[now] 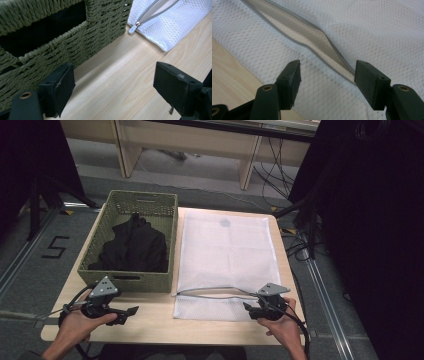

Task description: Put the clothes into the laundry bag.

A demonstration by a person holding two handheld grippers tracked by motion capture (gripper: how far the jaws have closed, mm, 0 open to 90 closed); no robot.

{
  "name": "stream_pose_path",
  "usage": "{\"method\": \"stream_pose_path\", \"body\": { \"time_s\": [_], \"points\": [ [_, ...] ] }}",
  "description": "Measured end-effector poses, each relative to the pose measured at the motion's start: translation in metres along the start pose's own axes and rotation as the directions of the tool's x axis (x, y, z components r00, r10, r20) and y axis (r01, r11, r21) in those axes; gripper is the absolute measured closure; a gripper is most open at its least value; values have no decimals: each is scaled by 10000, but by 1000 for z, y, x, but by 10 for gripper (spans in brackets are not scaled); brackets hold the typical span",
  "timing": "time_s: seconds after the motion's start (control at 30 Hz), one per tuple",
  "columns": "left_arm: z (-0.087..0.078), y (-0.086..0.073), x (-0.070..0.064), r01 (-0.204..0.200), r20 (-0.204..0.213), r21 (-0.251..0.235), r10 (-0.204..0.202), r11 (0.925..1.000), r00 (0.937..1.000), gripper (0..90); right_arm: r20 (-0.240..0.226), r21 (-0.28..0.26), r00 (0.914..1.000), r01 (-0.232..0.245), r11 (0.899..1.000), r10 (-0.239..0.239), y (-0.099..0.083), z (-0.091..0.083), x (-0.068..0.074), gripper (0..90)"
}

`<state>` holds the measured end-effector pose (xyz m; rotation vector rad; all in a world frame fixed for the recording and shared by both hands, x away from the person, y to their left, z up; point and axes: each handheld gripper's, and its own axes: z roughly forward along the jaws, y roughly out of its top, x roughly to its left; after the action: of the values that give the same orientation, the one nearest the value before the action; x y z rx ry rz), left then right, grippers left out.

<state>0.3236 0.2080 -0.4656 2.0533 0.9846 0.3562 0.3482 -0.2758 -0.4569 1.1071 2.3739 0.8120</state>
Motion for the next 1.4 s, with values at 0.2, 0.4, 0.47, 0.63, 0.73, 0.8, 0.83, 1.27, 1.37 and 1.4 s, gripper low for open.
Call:
{"method": "stream_pose_path", "body": {
  "time_s": [0.2,0.4,0.47,0.63,0.73,0.8,0.83,1.27,1.37,1.4],
  "points": [
    [-1,0,0,3,54,84,-4,10000,10000,166,309,-5,9992,253,9997,-253,10,16,-9,394],
    [-1,0,1,-13,62,114,12,9999,10000,166,270,31,9974,669,9978,-669,27,36,-13,397],
    [-1,0,1,-10,53,104,10,9999,10000,166,190,253,9944,1030,9944,-1035,32,44,-11,397],
    [1,-1,0,-55,14,39,55,10000,10000,165,238,552,9867,1591,9857,-1606,39,58,-7,402],
    [1,-1,0,-11,15,-17,11,10000,10000,164,349,534,9842,1716,9837,-1735,43,65,-6,410],
    [0,-1,0,-85,17,42,85,10000,10000,164,204,735,9827,1821,9805,-1840,45,69,-5,417],
    [1,0,1,-81,29,53,81,10000,10000,164,209,710,9837,1766,9817,-1785,46,72,-4,421],
    [-1,-1,-1,-151,117,116,150,9998,9998,164,216,549,9738,2250,9728,-2264,66,86,-15,878],
    [-2,0,-1,-202,58,30,202,9998,9998,165,355,255,9727,2284,9732,-2292,71,79,-17,893],
    [-2,1,-1,-217,76,106,216,9997,9997,165,484,13,9719,2304,9731,-2302,73,75,-16,893]
  ]
}}
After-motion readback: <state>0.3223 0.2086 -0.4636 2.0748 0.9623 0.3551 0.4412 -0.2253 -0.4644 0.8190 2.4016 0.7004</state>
